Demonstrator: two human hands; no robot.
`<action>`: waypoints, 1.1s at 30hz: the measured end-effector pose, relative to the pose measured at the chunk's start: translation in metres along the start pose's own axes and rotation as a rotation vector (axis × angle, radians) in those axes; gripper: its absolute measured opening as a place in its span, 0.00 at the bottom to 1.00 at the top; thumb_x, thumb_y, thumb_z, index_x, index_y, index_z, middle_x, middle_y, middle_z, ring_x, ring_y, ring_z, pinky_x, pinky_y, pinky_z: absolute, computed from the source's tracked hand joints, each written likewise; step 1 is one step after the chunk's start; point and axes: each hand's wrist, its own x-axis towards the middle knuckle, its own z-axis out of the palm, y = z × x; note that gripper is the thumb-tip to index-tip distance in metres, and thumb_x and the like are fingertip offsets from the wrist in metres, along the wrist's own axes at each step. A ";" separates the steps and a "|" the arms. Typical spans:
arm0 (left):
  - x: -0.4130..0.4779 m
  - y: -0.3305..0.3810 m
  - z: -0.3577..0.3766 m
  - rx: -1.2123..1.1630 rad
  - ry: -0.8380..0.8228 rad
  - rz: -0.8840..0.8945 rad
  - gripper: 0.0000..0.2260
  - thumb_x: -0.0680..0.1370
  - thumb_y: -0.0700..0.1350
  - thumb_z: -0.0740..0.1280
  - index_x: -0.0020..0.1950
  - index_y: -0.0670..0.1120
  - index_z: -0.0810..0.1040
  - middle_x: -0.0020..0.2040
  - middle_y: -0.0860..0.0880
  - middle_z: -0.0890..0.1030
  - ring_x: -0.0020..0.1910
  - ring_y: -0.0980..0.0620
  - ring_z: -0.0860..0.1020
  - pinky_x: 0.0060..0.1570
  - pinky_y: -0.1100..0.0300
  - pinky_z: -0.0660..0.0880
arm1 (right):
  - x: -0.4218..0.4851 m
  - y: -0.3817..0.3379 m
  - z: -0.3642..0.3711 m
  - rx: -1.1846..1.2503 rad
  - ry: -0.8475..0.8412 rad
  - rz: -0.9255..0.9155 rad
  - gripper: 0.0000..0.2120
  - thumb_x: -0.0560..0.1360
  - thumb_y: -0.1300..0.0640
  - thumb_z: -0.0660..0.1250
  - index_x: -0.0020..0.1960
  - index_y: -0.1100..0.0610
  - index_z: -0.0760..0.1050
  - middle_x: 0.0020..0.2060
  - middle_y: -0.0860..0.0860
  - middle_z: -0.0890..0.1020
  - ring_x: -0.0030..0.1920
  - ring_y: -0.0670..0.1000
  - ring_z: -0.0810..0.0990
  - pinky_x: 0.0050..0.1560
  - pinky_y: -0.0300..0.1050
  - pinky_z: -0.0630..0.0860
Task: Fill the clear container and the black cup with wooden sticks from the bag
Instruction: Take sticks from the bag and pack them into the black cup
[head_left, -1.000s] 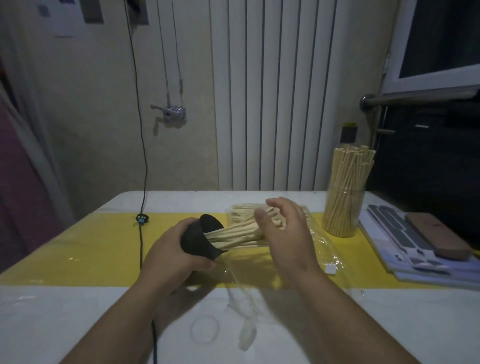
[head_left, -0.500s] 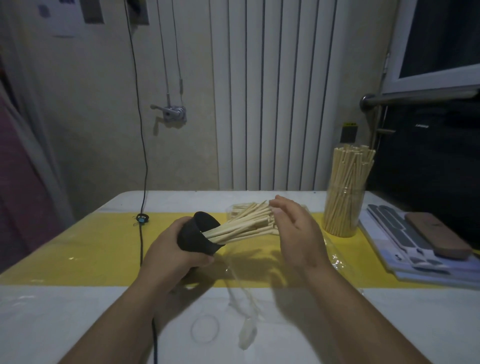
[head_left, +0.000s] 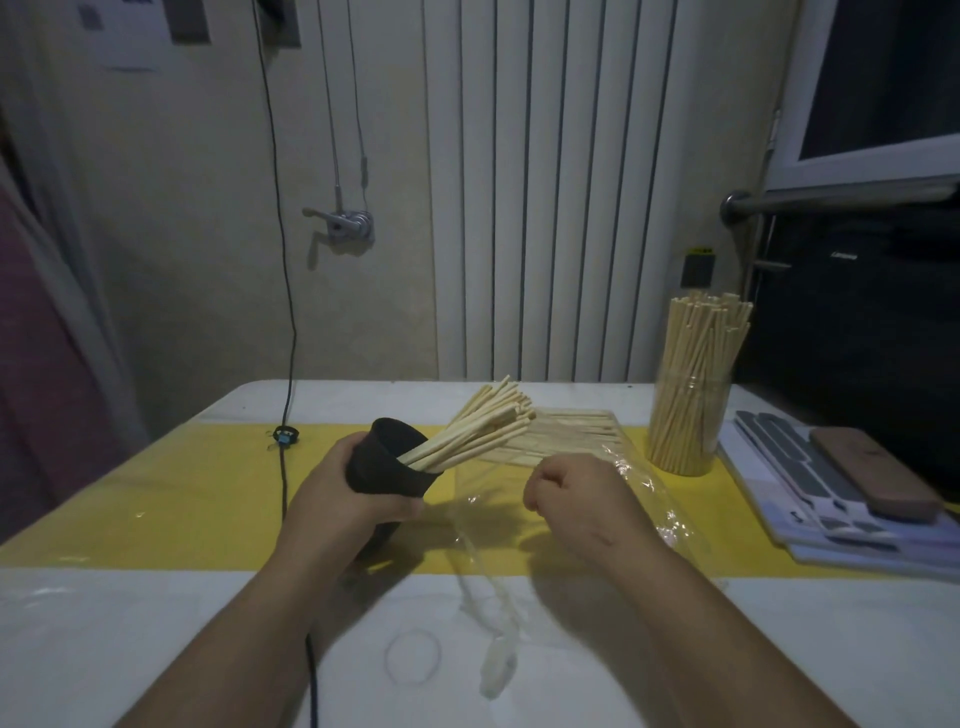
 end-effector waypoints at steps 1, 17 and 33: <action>0.000 0.000 0.000 -0.002 -0.002 -0.002 0.28 0.64 0.38 0.82 0.50 0.63 0.73 0.49 0.59 0.80 0.48 0.58 0.77 0.40 0.60 0.72 | 0.000 0.001 0.004 -0.049 -0.056 0.006 0.13 0.73 0.59 0.61 0.47 0.50 0.83 0.47 0.46 0.84 0.51 0.51 0.81 0.53 0.48 0.78; 0.002 -0.005 0.008 -0.045 0.047 0.012 0.23 0.66 0.44 0.81 0.52 0.62 0.74 0.49 0.60 0.80 0.48 0.59 0.78 0.41 0.57 0.74 | 0.061 0.031 0.045 -0.578 -0.238 0.101 0.31 0.83 0.45 0.49 0.81 0.51 0.43 0.81 0.51 0.45 0.80 0.56 0.43 0.78 0.57 0.45; 0.021 -0.014 0.012 -0.017 -0.001 -0.005 0.21 0.66 0.47 0.80 0.51 0.63 0.74 0.48 0.59 0.81 0.48 0.54 0.79 0.44 0.53 0.77 | 0.126 0.039 0.055 -0.590 -0.016 0.155 0.22 0.75 0.44 0.61 0.66 0.50 0.68 0.66 0.53 0.70 0.66 0.58 0.69 0.65 0.56 0.66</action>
